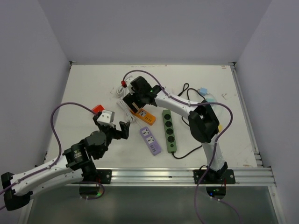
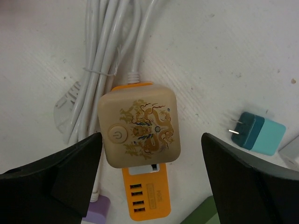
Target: Pull the plug off the socket
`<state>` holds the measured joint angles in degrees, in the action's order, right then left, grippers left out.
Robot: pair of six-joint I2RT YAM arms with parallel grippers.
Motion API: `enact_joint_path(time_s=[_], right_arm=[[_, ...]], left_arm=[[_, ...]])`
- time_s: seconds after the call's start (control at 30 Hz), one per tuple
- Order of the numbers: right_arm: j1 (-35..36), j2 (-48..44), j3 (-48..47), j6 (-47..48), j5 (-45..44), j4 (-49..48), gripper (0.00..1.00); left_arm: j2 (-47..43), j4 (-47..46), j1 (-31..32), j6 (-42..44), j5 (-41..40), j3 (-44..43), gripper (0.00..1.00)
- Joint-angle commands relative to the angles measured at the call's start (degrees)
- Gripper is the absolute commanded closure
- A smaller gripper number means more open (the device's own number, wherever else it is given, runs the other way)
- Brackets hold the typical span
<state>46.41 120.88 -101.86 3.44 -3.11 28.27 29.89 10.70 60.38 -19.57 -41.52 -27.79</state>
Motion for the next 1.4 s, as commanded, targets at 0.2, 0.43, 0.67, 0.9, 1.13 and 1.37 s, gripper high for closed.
enact_joint_path(time_s=[0.2, 0.43, 0.67, 0.9, 1.13, 1.37], right_arm=[[-0.4, 3.2, -1.9, 1.8, -0.3, -1.0, 0.16], [-0.9, 2.7, -1.5, -0.3, 4.7, -1.6, 0.83], [-0.9, -0.5, 0.4, -2.5, 6.0, 1.3, 1.0], [-0.8, -2.1, 1.1, -8.5, 4.6, 5.7, 1.0], [1.1, -5.4, 4.6, -10.9, 2.1, 5.8, 1.0], [2.6, -7.1, 6.1, -13.4, 0.4, 6.0, 1.0]], left_arm=[[0.4, -5.5, -0.2, -2.6, 1.7, 1.8, 0.04], [3.5, -16.0, -0.2, 0.2, 6.3, 7.8, 0.07], [13.3, -44.3, -0.1, 7.2, 8.0, 20.8, 0.14], [35.1, -72.3, -0.2, 16.0, 11.1, 20.3, 0.15], [46.9, -78.8, -5.3, 17.4, 20.2, 15.5, 0.16], [53.5, -81.4, -8.3, 18.2, 26.5, 11.5, 0.18]])
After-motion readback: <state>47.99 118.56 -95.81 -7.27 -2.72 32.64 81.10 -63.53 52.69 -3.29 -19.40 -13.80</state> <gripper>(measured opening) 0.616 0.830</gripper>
